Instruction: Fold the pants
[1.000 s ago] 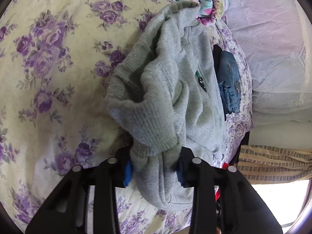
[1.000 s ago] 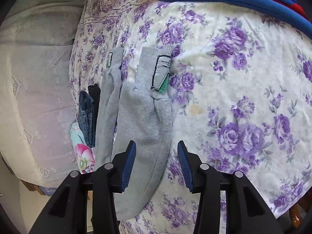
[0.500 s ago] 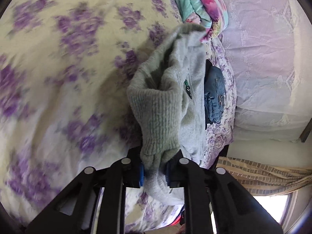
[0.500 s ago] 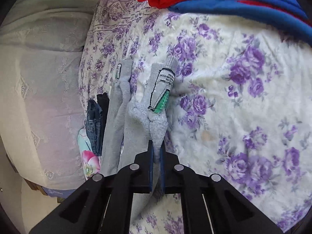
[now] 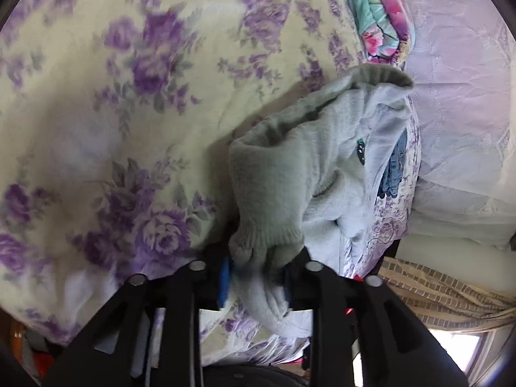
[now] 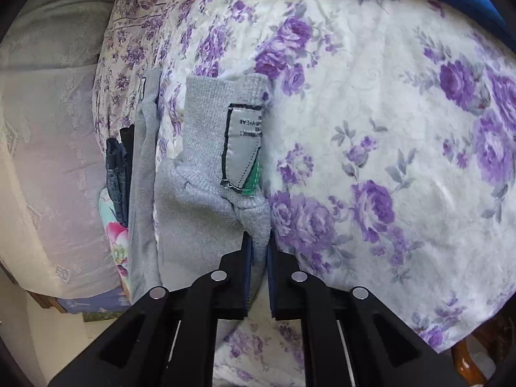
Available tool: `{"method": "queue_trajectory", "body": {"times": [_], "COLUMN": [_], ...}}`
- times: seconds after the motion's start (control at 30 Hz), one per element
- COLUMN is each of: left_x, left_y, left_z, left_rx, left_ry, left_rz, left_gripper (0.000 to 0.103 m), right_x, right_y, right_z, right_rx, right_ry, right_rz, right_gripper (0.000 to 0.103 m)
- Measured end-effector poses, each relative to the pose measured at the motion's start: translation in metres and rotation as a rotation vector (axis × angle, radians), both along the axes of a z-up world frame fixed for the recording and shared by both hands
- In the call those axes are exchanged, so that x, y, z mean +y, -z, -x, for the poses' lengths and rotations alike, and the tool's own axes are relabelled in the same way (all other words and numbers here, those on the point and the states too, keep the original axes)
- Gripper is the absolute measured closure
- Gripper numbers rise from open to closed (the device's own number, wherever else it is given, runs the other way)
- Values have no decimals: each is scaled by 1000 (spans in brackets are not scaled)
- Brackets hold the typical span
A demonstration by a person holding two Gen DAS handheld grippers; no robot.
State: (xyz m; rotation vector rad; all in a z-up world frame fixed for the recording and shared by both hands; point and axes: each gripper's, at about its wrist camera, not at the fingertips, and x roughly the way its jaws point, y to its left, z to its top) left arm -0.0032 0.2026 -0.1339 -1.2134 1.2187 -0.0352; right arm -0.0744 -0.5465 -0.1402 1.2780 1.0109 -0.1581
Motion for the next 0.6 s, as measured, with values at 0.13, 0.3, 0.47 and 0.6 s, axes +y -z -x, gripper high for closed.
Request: {"method": "queue_trajectory", "body": {"times": [0.13,0.3,0.47,0.6], "left_x": [18,19,-11,-26], "left_y": [-50,-87,-82,-63], "left_z": [0,-54,-149,-190], "left_rx": [-72,-223,-274,-208], "left_ry": [39,72,164,190], "left_rz": [-210,-329,-401,-429], "left_gripper": [51,49,49,48], "right_x": [-29,-23,13,36], "right_y": [-48,-61,-35,-17], "right_z": [14,-56,-159,-217], "right_rx": [0,-148,-207,-194], "right_ry": [126,52,-4,-50], "right_rz": [203,134,4,-12], "right_gripper": [73,66,65,57]}}
